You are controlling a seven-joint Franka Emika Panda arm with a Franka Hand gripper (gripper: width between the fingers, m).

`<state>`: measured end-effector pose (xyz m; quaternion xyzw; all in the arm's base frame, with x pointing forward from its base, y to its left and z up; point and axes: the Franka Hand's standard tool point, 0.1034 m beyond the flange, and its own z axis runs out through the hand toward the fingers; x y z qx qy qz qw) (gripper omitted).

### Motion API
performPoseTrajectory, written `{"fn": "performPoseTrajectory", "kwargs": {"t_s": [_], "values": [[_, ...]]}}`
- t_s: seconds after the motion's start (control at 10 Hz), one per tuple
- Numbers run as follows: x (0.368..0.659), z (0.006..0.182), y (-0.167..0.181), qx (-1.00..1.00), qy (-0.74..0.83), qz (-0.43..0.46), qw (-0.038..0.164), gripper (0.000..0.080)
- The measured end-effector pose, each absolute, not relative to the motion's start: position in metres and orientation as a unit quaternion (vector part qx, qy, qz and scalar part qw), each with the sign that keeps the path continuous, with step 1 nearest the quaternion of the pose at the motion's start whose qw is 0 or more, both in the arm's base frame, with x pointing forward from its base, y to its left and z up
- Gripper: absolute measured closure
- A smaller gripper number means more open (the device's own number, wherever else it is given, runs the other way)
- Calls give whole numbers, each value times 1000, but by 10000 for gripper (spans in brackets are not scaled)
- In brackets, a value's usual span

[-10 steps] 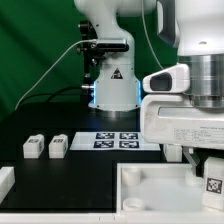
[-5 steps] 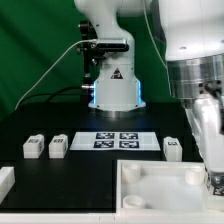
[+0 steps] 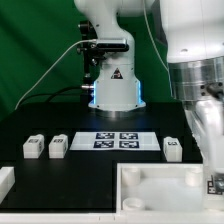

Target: Assemble one leg

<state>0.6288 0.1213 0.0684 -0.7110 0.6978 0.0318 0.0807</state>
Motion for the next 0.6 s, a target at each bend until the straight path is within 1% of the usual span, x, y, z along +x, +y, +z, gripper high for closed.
{"fn": "performPoseTrajectory", "kwargs": {"t_s": [0.1, 0.2, 0.5, 0.6], "values": [[628, 69, 127, -768, 635, 25, 81, 183], [628, 69, 129, -813, 576, 18, 81, 156], [628, 69, 125, -884, 461, 6, 82, 151], [629, 68, 124, -907, 414, 2, 78, 150]]}}
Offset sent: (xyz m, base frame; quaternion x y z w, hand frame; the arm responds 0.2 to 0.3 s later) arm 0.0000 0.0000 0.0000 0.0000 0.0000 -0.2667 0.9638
